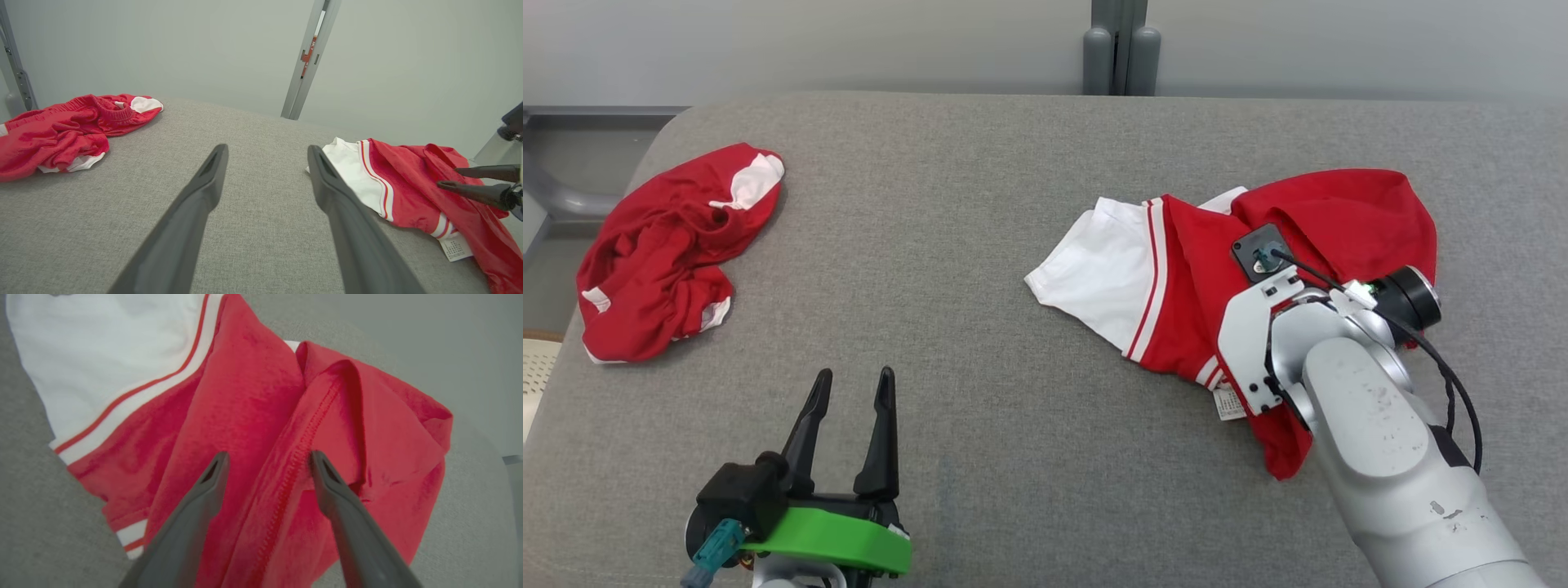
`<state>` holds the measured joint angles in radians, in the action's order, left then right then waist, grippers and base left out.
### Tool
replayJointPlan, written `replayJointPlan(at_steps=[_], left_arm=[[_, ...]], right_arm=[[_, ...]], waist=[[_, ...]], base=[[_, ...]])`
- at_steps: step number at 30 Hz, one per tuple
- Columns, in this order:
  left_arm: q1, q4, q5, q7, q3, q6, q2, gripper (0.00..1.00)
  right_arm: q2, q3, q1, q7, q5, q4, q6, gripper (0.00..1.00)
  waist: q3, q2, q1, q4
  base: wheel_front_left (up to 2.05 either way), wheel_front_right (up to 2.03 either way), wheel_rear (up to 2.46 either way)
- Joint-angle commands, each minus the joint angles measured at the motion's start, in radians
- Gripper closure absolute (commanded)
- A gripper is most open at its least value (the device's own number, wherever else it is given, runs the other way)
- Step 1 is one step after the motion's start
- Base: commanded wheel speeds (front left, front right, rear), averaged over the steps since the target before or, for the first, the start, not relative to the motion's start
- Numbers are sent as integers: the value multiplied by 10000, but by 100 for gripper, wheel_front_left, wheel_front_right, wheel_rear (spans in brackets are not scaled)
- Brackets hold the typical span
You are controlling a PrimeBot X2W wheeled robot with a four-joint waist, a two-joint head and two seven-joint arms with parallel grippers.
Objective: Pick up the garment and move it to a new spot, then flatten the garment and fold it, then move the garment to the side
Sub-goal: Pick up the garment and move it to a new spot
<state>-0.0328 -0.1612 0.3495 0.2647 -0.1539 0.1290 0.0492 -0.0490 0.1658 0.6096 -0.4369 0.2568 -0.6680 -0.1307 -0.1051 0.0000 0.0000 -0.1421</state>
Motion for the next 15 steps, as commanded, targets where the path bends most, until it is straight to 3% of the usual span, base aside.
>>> replayJointPlan(at_steps=[1,15], left_arm=[[-151,21,-19,-5,4,21,24,0],[-160,123,-12,-5,272,20,23,0]], right_arm=[[-36,-20,106,-115,265,-182,-1,0],[-410,-1695,-555,425,1264,223,0,0]], waist=[[-47,0,0,-67],[-251,0,0,232]], base=[[0,0,0],[0,0,0]])
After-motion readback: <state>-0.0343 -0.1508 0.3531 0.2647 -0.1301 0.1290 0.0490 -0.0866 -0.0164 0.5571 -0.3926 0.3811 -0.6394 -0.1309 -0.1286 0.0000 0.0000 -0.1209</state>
